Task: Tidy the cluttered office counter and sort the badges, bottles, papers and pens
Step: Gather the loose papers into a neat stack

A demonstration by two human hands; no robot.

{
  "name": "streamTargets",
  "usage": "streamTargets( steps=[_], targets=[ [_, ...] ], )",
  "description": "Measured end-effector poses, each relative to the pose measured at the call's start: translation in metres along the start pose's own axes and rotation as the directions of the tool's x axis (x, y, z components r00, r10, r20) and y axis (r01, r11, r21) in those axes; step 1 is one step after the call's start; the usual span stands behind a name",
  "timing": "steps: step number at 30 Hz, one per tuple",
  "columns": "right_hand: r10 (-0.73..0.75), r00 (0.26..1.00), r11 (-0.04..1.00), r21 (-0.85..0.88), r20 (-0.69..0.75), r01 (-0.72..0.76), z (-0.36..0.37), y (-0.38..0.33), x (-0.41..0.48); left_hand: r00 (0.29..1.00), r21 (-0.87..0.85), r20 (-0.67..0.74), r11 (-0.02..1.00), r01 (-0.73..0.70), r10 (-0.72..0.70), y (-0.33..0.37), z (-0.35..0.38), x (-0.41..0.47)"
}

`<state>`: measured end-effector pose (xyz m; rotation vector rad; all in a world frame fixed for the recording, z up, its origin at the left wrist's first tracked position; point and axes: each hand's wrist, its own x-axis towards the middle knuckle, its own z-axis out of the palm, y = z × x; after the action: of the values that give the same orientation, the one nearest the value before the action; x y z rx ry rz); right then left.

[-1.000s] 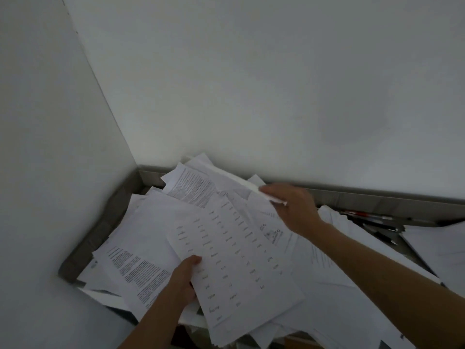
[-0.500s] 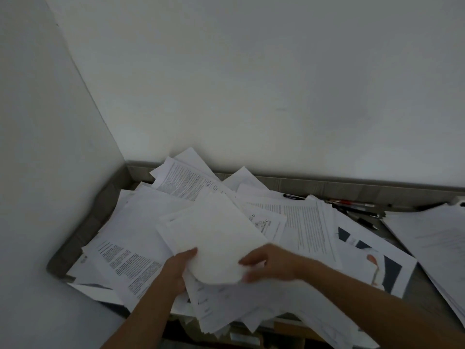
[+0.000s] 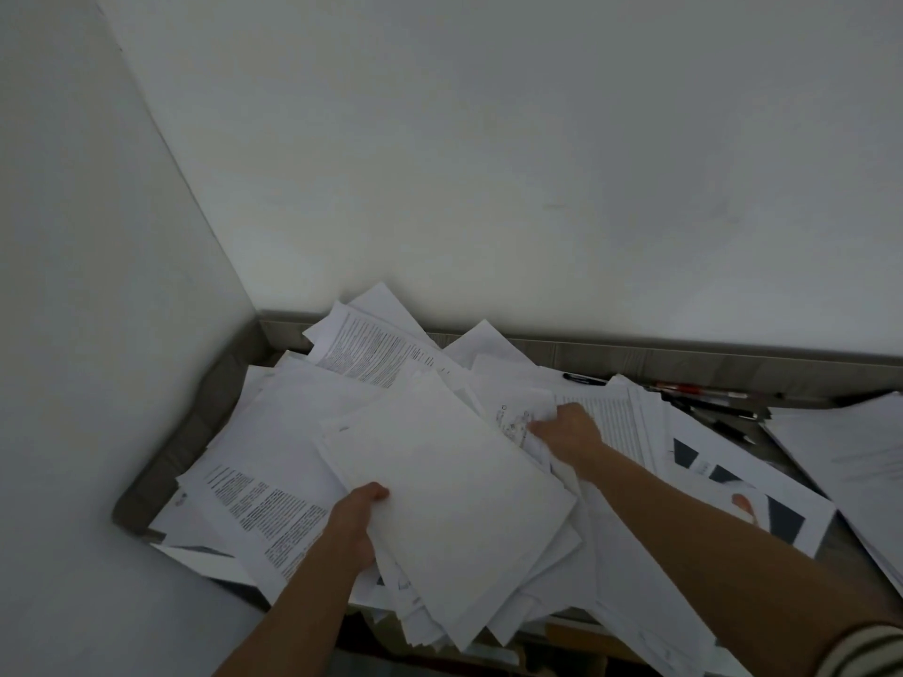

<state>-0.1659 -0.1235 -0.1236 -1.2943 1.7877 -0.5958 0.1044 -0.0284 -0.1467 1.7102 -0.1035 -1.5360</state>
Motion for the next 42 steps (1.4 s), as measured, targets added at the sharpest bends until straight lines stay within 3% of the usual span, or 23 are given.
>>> streamTargets(
  steps=[2, 5, 8, 10, 13, 19, 22, 24, 26, 30, 32, 36, 39, 42],
  targets=[
    [-0.176, 0.978, 0.956, -0.258, -0.111, 0.143, -0.017, -0.017, -0.010, 1.000, 0.000, -0.003, 1.000, -0.004, 0.004, 0.001, 0.000, -0.001],
    [-0.385, 0.894, 0.899, -0.312, -0.230, 0.307, -0.058, -0.053, -0.024, 1.000, -0.003, -0.008, 1.000, -0.011, 0.011, 0.001, 0.001, -0.002],
    [-0.415, 0.833, 0.900, -0.031, -0.367, 0.435, -0.097, -0.075, -0.030, 1.000, -0.010, -0.004, 1.000, -0.005, 0.005, 0.001, 0.000, -0.005],
    [-0.347, 0.840, 0.874, 0.180, -0.417, 0.451, -0.111, -0.076, -0.035, 1.000, -0.041, 0.030, 0.999, 0.002, 0.000, 0.001, 0.001, -0.008],
    [-0.268, 0.865, 0.837, 0.342, -0.424, 0.427, -0.105, -0.058, -0.043, 0.996, -0.139, 0.078, 0.990, -0.023, 0.035, 0.000, 0.001, -0.008],
    [0.016, 0.979, 0.883, 0.462, -0.203, 0.082, -0.011, 0.027, -0.067, 0.897, -0.448, 0.365, 0.892, -0.067, 0.251, -0.007, 0.002, -0.010],
    [0.084, 0.996, 0.874, 0.478, 0.023, -0.085, 0.023, 0.048, -0.093, 0.891, -0.319, 0.396, 0.943, -0.096, 0.224, -0.014, 0.014, -0.017],
    [0.106, 0.967, 0.922, 0.340, 0.231, -0.182, 0.023, 0.047, -0.103, 0.918, -0.175, 0.315, 0.965, -0.193, 0.241, -0.016, 0.022, -0.018],
    [0.077, 0.955, 0.977, 0.170, 0.286, -0.130, 0.007, 0.043, -0.098, 0.917, -0.089, 0.257, 0.952, -0.292, 0.305, -0.012, 0.026, -0.017],
    [-0.050, 0.993, 0.989, 0.146, 0.108, 0.034, -0.051, 0.023, -0.069, 0.793, -0.006, 0.412, 0.871, -0.490, 0.449, 0.022, 0.039, -0.054],
    [-0.154, 0.977, 0.964, 0.239, 0.150, 0.116, -0.077, 0.004, -0.062, 0.690, -0.010, 0.510, 0.806, -0.592, 0.514, 0.042, 0.046, -0.081],
    [-0.431, 0.852, 0.846, 0.461, 0.296, 0.268, -0.118, -0.039, -0.072, 0.506, -0.091, 0.621, 0.697, -0.712, 0.598, 0.078, 0.059, -0.122],
    [-0.509, 0.813, 0.787, 0.535, 0.282, 0.307, -0.131, -0.057, -0.080, 0.462, -0.028, 0.644, 0.622, -0.783, 0.610, 0.094, 0.064, -0.135],
    [-0.469, 0.835, 0.807, 0.523, 0.288, 0.273, -0.127, -0.055, -0.078, 0.459, 0.039, 0.635, 0.568, -0.822, 0.621, 0.097, 0.061, -0.130]
  ],
)
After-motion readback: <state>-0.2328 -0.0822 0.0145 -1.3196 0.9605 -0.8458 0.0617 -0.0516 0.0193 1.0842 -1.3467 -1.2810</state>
